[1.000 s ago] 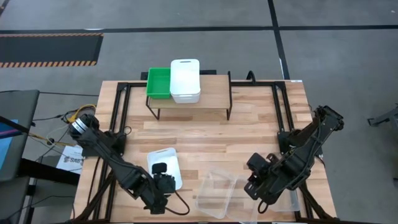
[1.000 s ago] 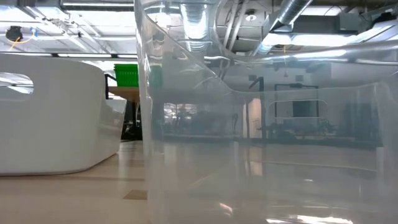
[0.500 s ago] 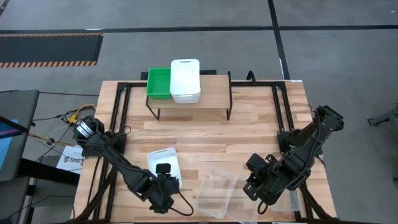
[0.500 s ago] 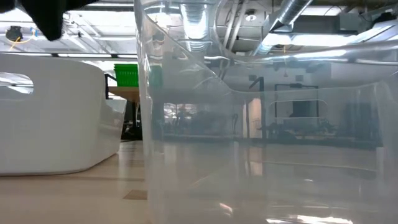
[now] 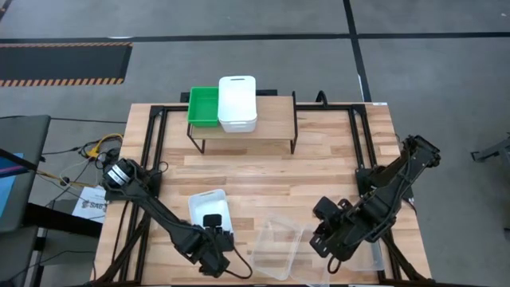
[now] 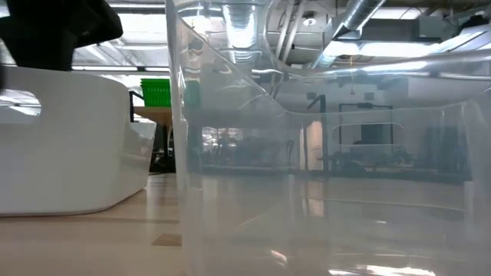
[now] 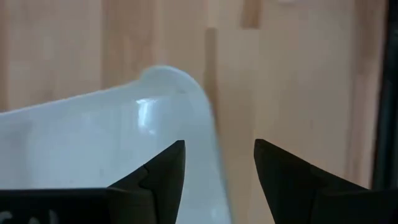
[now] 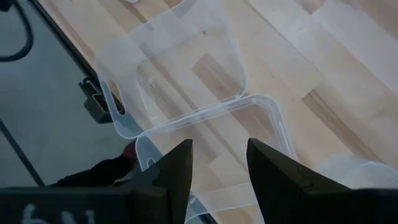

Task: Stack baskets on shelf by color
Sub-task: Stack the white bin on top of the white bin on the shelf

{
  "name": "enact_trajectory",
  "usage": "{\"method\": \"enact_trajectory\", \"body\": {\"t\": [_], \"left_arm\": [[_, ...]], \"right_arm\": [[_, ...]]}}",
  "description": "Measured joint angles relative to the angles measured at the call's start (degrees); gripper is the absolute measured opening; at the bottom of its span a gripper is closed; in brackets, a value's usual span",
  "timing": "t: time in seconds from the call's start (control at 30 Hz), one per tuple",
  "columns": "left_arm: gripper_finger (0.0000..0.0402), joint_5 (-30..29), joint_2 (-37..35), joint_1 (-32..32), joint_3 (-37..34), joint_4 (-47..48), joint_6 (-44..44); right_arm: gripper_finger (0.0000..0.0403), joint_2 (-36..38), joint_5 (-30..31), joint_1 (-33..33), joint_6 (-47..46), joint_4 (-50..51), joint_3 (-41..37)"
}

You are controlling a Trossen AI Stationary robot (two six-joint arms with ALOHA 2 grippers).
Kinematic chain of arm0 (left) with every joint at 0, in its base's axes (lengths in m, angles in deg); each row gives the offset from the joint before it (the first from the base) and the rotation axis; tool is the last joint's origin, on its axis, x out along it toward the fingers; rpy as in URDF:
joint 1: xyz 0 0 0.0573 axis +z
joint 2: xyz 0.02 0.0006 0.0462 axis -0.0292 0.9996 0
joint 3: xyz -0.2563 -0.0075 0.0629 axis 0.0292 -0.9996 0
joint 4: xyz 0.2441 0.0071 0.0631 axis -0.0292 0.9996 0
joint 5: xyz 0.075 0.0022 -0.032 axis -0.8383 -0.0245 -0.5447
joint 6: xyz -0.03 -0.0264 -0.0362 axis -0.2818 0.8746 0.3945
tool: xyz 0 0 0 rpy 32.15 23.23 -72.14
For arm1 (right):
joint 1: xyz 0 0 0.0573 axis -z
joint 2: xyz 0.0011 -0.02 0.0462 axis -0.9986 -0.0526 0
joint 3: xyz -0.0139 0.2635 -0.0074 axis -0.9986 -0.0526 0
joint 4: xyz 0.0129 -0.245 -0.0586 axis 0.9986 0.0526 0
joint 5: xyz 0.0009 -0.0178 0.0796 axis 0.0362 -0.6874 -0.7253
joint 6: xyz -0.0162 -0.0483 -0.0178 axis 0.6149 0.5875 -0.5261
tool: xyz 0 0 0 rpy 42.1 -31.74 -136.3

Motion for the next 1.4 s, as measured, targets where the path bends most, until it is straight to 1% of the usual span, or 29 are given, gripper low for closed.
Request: {"method": "enact_trajectory", "body": {"t": [0.1, 0.2, 0.33, 0.4, 0.5, 0.67, 0.8, 0.83, 0.93, 1.03, 1.13, 1.23, 1.4], "left_arm": [[0.0181, -0.6, 0.0, 0.24, 0.0, 0.19, 0.57], [0.0181, 0.36, -0.02, 0.7, -1.49, -2.57, 0.07], [0.0179, 0.61, 0.0, 0.94, -1.75, -1.53, -0.09], [0.0171, 0.75, 0.0, 1.14, -1.75, -1.44, -0.74], [0.0139, 1.51, 0.0, 1.24, -1.75, -1.11, -3.19], [0.0068, 3.93, 0.0, 2.04, -1.75, -0.15, -6.31], [0.0016, 4.35, 0.0, 2.98, -1.75, -0.04, -7.5], [0.0008, 4.34, -0.02, 3.16, -1.75, -0.02, -8.07], [0.0003, 5.53, -0.02, 3.76, -1.62, 0.3, -9.31], [0.0001, 9.9, -0.02, 4.01, 0.34, 2.45, -10.38], [0.0, 13.63, -0.02, 3.96, 3.83, 6.09, -12.67], [0.0, 14.86, -0.07, 3.94, 8.74, 11.65, -15.65], [0.0, 13.48, -0.07, 5.22, 16.71, 19.83, -17.77]], "right_arm": [[0.0175, 0.0, -0.35, 0.03, 0.32, -0.45, 0.0], [0.0175, 0.0, -0.35, 0.03, 1.42, -1.36, 0.02], [0.0175, 0.0, -1.11, 0.03, 2.2, -2.37, 0.02], [0.0175, 0.0, -1.37, 0.03, 3.66, -3.09, 0.04], [0.0175, 0.0, -1.42, -0.11, 4.31, -3.12, 0.04], [0.0175, 0.0, -1.43, -0.11, 4.45, -3.12, 0.04], [0.0175, 0.0, -1.38, -0.11, 3.94, -3.36, 0.04], [0.0175, 0.0, -1.31, -0.11, 3.66, -3.36, 0.04], [0.0175, 0.0, -0.28, 0.04, 2.39, -3.39, 0.04], [0.0175, 0.0, 0.22, 0.49, 1.49, -4.04, 0.04], [0.0175, 0.0, 0.24, 1.18, 2.21, -3.97, 0.04], [0.0175, 0.0, 0.24, 2.11, 4.37, -3.98, 0.04], [0.0175, 0.0, 0.24, 4.42, 7.84, -3.98, 0.04]]}}
